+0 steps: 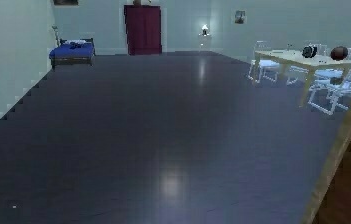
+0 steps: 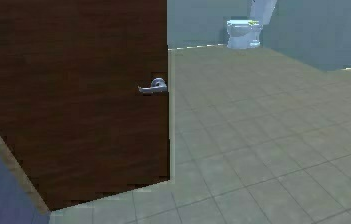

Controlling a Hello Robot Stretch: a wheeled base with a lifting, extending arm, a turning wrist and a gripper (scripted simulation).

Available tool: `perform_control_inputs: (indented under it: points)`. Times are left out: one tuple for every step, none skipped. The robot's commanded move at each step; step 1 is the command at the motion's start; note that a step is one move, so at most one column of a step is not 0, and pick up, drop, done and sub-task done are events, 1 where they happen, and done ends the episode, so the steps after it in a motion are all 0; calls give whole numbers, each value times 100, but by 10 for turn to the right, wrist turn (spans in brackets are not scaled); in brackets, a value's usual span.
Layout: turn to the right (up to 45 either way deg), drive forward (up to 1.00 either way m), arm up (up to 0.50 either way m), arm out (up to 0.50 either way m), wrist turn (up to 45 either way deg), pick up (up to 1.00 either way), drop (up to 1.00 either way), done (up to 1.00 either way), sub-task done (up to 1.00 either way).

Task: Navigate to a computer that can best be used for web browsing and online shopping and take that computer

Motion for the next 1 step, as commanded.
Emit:
perform_control_inputs:
  points:
    - [-210,0,0,0,0,0,0,0,0]
